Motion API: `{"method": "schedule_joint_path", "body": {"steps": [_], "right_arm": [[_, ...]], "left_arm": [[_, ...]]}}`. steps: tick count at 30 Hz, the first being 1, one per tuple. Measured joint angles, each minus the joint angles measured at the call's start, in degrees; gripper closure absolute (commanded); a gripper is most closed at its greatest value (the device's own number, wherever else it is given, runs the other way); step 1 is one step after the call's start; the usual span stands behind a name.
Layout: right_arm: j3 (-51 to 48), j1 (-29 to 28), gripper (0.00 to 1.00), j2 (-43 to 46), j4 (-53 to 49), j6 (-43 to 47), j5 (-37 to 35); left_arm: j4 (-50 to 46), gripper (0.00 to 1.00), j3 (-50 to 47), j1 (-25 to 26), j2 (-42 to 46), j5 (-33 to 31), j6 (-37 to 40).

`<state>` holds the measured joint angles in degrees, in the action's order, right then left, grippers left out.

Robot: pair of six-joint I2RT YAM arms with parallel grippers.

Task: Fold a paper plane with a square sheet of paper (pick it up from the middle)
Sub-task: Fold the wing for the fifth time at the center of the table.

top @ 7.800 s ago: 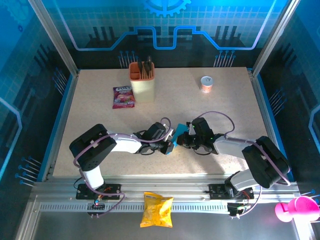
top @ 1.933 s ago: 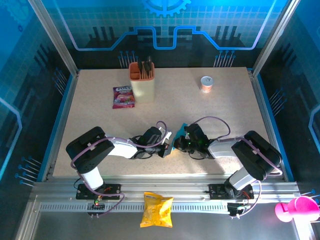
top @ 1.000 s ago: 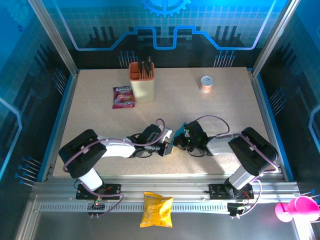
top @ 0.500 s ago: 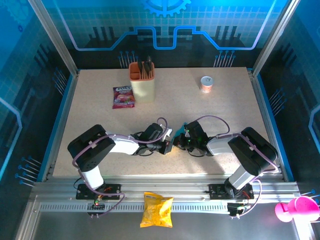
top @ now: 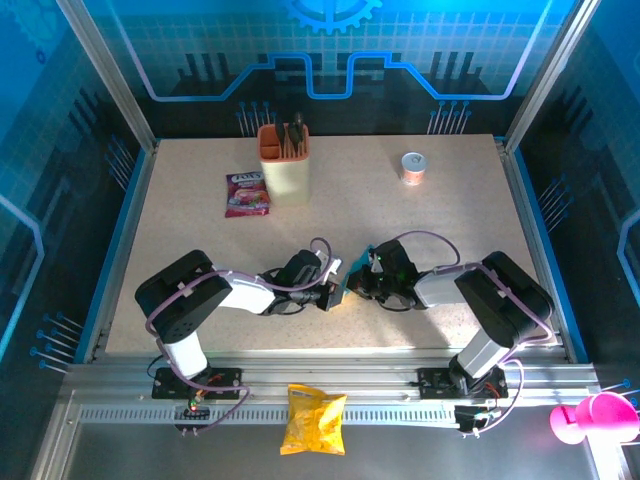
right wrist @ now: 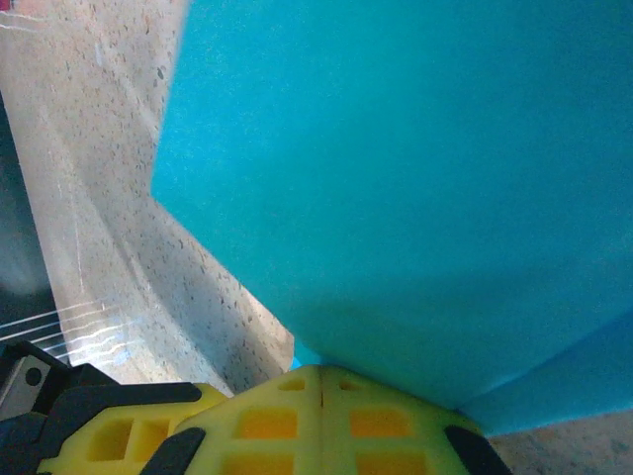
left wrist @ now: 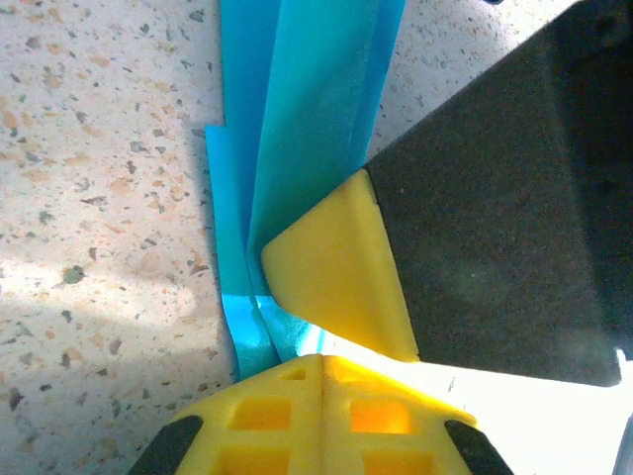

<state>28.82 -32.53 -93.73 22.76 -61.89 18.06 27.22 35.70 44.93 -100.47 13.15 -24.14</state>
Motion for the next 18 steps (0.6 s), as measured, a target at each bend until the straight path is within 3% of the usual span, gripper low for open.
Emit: {"method": "schedule_joint_path", "body": {"steps": [18], "right_arm": [[8.79, 8.81, 0.97, -2.75, -11.89, 6.91, -0.33]], "left_arm": [[3.58, 1.0, -1.18, -0.26, -0.85, 0.7, -1.49]]}}
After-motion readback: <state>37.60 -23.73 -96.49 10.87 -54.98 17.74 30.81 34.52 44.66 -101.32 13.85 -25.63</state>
